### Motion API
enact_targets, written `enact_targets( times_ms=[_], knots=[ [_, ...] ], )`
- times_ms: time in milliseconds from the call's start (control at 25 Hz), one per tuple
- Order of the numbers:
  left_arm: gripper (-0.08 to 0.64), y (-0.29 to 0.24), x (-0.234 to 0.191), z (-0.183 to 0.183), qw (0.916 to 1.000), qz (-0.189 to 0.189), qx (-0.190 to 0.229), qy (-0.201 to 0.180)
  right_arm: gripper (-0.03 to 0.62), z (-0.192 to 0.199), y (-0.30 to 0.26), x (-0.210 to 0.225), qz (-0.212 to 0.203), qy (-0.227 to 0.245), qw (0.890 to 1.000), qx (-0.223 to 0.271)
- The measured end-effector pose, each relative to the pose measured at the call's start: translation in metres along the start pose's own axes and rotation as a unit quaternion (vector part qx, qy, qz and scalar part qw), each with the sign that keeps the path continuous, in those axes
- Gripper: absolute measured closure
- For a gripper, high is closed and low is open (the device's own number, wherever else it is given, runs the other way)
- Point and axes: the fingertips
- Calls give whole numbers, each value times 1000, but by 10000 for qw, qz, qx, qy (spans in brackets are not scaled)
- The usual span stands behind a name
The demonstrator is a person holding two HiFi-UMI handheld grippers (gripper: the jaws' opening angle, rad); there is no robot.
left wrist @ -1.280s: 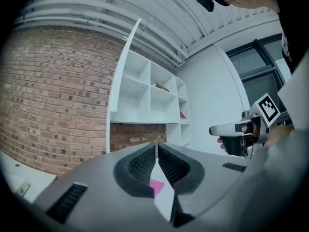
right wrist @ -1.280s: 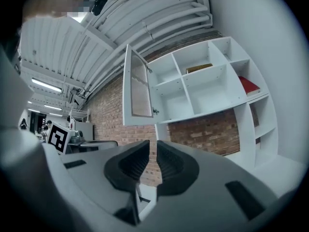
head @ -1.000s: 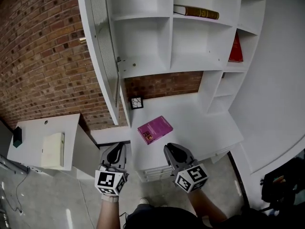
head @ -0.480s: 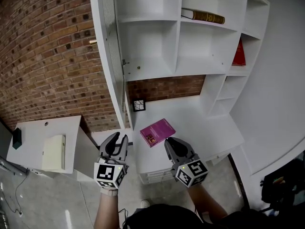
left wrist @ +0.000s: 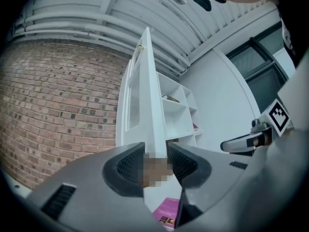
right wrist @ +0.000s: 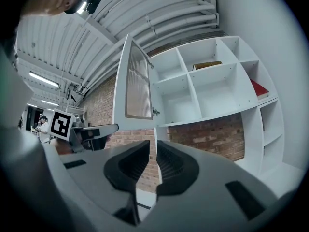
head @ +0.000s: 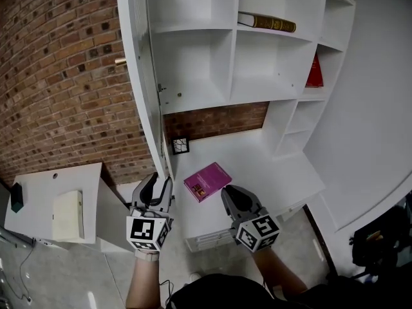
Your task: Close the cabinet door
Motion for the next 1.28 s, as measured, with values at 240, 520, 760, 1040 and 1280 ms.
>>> enact_targets(
  times_ms=[240, 520, 760, 1040, 1280],
  knots=[
    [434, -6, 3, -8, 9994, 71, 209, -272, 537, 5, -6, 4, 159, -93, 9998, 41],
    [434, -4, 3, -11, 9981, 242, 508, -268, 537, 13, -10, 1, 309, -170, 9993, 158],
    [431, -10, 13, -12, 9982, 207, 485, -302, 537, 15, -8, 12, 389, -337, 9985, 169],
    [419, -26, 33, -20, 9996, -8, 257, -148, 537, -4, -13, 54, 226, -276, 9989, 315],
    [416, -39, 50, -22, 9991, -345, 208, -125, 537, -10, -16, 86, -34, -296, 9993, 228]
  ],
)
Point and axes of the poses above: the fingertips, and each gripper's own axes: y backward along the fingers, x to its right, z out of its underside, and after that the axes turned 10 degrees about -x, right-handed
